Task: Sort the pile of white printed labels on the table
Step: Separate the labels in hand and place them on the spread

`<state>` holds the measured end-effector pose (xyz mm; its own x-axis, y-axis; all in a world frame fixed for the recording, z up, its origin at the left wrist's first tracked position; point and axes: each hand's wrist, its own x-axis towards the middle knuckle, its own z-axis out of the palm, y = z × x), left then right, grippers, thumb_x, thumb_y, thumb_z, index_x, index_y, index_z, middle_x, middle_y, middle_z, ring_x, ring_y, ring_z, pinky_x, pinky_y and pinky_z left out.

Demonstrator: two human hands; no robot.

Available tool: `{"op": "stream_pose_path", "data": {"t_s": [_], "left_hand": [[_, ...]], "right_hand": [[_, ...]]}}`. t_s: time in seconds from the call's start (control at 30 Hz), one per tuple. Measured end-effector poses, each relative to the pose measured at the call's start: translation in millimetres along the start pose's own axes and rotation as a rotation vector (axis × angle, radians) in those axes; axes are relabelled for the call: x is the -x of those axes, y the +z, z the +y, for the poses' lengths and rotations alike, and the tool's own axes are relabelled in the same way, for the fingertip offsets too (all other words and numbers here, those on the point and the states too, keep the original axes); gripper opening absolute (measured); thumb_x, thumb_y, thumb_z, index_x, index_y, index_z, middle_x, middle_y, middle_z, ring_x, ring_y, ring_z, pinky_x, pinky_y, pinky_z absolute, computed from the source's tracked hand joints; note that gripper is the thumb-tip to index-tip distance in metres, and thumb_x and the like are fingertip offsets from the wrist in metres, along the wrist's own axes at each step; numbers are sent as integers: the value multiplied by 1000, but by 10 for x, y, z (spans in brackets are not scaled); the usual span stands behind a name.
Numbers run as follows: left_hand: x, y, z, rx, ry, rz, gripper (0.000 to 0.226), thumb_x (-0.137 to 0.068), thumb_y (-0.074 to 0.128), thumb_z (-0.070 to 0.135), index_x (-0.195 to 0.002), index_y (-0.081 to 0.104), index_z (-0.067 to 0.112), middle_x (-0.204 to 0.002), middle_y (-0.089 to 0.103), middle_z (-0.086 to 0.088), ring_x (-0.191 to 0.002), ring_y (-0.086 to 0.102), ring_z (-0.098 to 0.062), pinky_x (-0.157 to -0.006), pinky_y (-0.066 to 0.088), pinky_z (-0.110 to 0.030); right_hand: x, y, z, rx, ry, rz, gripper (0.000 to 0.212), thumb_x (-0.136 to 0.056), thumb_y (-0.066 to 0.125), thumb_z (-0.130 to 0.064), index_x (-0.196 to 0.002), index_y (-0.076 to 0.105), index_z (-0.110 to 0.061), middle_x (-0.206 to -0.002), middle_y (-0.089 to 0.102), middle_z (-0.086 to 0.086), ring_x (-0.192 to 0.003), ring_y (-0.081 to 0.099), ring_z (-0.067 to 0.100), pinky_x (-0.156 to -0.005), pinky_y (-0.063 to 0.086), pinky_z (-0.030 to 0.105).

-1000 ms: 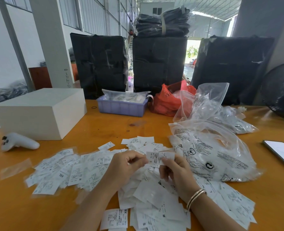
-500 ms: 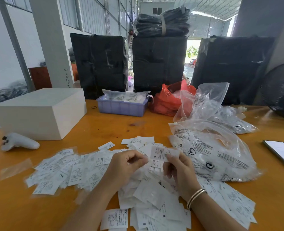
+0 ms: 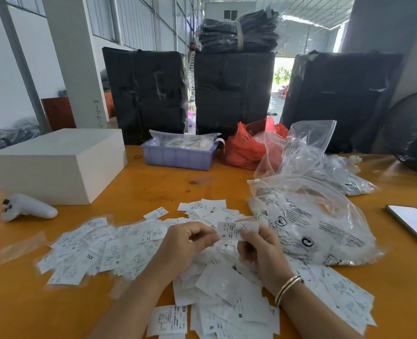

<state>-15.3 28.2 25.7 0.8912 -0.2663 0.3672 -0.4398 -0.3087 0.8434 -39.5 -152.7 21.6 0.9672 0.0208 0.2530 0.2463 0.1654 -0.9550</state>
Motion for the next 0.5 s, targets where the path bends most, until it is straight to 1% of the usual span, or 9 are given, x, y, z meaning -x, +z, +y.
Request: {"op": "stream_pose_path", "data": {"t_s": [0.1,0.2,0.27,0.33,0.43,0.5], "left_hand": [[-6,5,-10,4,-6,0,10,-70,67,48,-71,70,38,-78,71,20,-71,63,3,-63,47,-11],[-4,5,-12,37,-2,-1,14,-69,68,49,-70,71,35,-70,69,13,-62,58,3,-59,45,-10],[-10,5,-23,37,-7,-9,13,-69,69,49,-71,71,36,-70,69,12,-61,58,2,-58,44,-10],[-18,11,-43,25,-17,-12,12,-68,70,48,-73,71,38,-74,70,12,-64,60,-1,-60,46,-11],[-21,19,-79,-9,-24,-15,20,-65,71,51,-81,69,38,-78,70,15,-70,62,-4,-65,51,-16],[-14,23,-89,-18,-17,-25,28,-64,71,52,-90,65,40,-76,66,19,-68,60,0,-64,50,-14]], "right_hand": [[11,22,-14,32,2,-45,22,-93,45,3,-76,58,0,-45,46,6,-37,36,11,-39,30,17],[32,56,-34,80,9,-125,19,-94,42,6,-81,56,3,-43,39,3,-33,32,7,-35,27,16],[40,75,-39,90,21,-162,18,-94,39,8,-89,56,8,-43,36,0,-31,28,6,-33,24,15],[39,79,-49,86,26,-178,19,-93,37,11,-95,56,9,-43,37,-5,-33,27,5,-33,23,16],[28,72,-42,92,24,-186,26,-92,36,13,-100,58,2,-42,35,-8,-34,25,4,-34,24,15],[26,69,-19,176,17,-208,32,-92,37,9,-105,57,-13,-42,30,-7,-35,23,6,-34,23,16]]}}
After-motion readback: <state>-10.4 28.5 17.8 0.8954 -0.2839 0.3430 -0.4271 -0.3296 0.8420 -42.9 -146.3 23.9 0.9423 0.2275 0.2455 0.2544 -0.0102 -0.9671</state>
